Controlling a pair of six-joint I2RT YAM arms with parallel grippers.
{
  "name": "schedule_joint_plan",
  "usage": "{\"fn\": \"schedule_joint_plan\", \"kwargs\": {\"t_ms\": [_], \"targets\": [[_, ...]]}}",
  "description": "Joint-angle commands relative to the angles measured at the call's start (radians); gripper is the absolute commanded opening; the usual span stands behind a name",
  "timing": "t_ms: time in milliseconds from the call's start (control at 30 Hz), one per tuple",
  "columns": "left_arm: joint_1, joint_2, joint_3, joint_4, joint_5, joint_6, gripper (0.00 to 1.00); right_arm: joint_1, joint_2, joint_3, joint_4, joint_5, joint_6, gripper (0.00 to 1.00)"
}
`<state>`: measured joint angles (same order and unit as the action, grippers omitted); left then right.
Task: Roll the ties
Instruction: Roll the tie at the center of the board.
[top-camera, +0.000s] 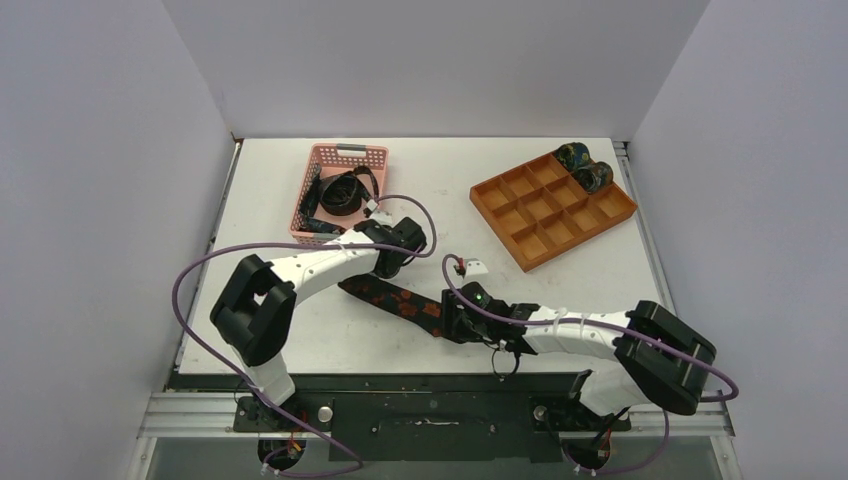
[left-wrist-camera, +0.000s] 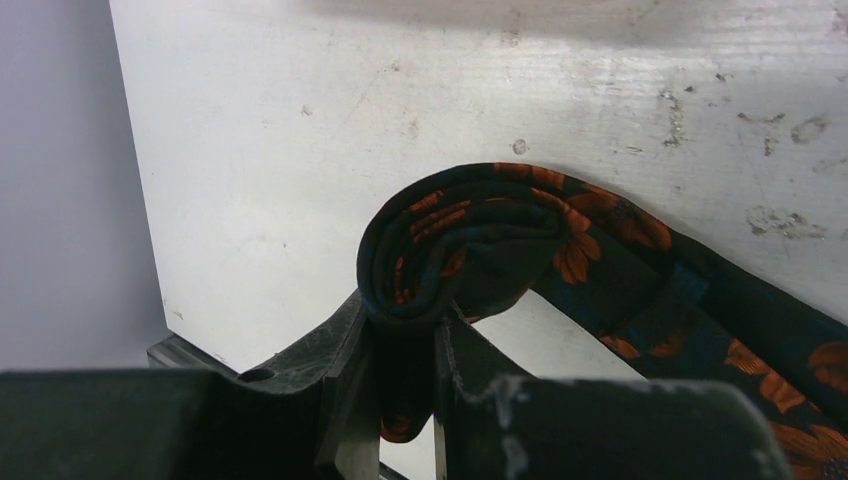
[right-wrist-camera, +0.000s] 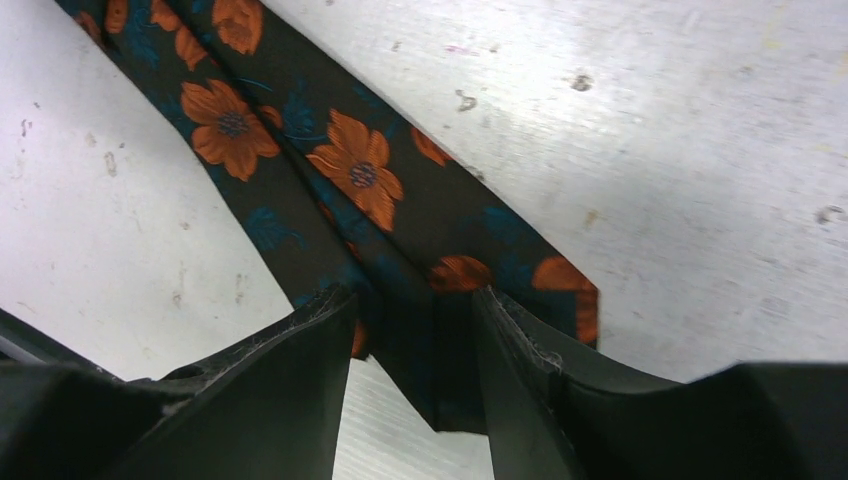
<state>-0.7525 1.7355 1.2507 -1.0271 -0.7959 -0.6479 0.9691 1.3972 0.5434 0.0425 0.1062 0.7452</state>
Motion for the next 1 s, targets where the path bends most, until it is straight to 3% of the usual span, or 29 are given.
{"fn": "schedule_joint_plan", "kwargs": {"t_ms": [0,167,600,967], "targets": [[-0.041,0.027,0.041,-0.021,-0.016,-0.044,0.00,-0.027,-0.074,-0.029,-0.014,0.032,-0.018,0.48],[-0.090,0.066,0.053,-0.018,-0.009,-0.075,0.02,-0.052,-0.143,-0.060,-0.022,0.030,-0.041,0.48],[-0.141,0.077,0.051,0.106,0.178,-0.050,0.45,-0.097,-0.206,-0.101,-0.029,-0.006,-0.051,0.48],[-0.129,-0.094,-0.013,0.190,0.338,0.006,0.69,-0.132,-0.243,-0.088,-0.039,-0.062,-0.055,0.50]]}}
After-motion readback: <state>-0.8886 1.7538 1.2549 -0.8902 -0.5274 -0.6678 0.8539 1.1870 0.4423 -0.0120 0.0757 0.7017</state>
